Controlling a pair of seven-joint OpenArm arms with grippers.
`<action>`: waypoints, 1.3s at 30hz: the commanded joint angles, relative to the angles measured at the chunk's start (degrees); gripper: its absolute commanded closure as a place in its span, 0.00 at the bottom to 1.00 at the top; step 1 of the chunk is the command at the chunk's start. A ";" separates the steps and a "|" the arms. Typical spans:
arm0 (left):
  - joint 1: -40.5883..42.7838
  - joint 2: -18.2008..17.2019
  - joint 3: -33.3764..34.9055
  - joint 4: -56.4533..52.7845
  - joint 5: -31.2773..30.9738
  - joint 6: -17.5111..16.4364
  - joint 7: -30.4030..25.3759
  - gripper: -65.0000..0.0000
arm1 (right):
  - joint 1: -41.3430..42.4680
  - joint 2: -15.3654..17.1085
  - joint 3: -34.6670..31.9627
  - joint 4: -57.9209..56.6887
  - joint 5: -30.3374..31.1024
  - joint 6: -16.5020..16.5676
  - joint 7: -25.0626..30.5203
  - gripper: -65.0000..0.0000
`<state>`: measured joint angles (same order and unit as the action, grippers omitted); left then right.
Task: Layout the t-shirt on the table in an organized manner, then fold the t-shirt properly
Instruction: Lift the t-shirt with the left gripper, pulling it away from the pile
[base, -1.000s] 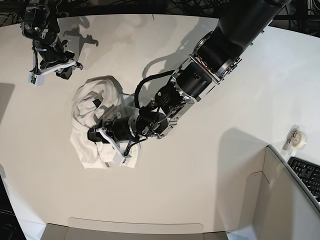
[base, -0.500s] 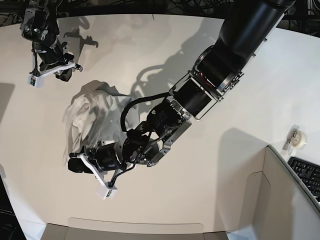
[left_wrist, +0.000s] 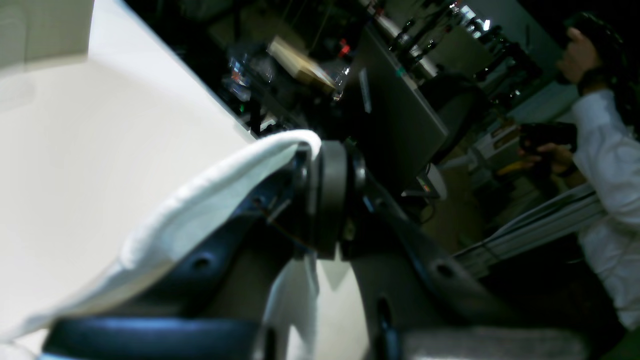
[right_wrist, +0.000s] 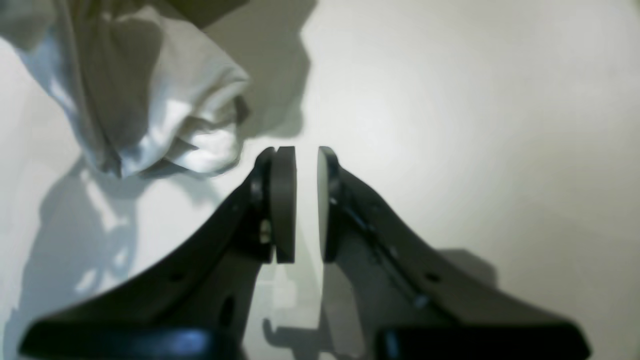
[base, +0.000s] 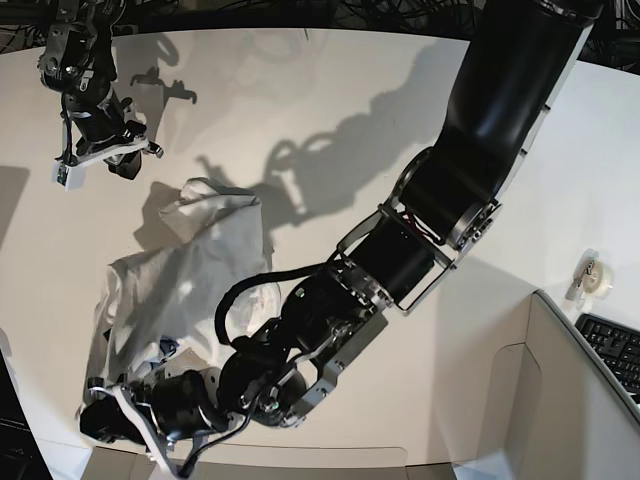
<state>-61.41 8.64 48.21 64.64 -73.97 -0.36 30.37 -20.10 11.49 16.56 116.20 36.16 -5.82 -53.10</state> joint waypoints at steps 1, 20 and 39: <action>-3.52 0.36 -2.27 0.81 -0.62 -0.65 -2.02 1.00 | 0.27 0.43 0.19 1.12 0.54 -0.02 1.01 0.87; -13.59 0.36 -11.85 -7.54 -0.62 -0.65 -2.28 1.00 | 8.01 0.07 0.54 1.56 3.97 -0.02 1.01 0.87; -13.59 0.36 -14.58 -9.48 -0.71 -0.65 0.44 1.00 | 15.66 -2.74 0.19 1.03 3.79 3.41 1.10 0.74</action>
<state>-72.42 8.91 34.02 54.65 -74.17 -0.60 32.12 -5.02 8.34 16.60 116.40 39.48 -2.76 -53.15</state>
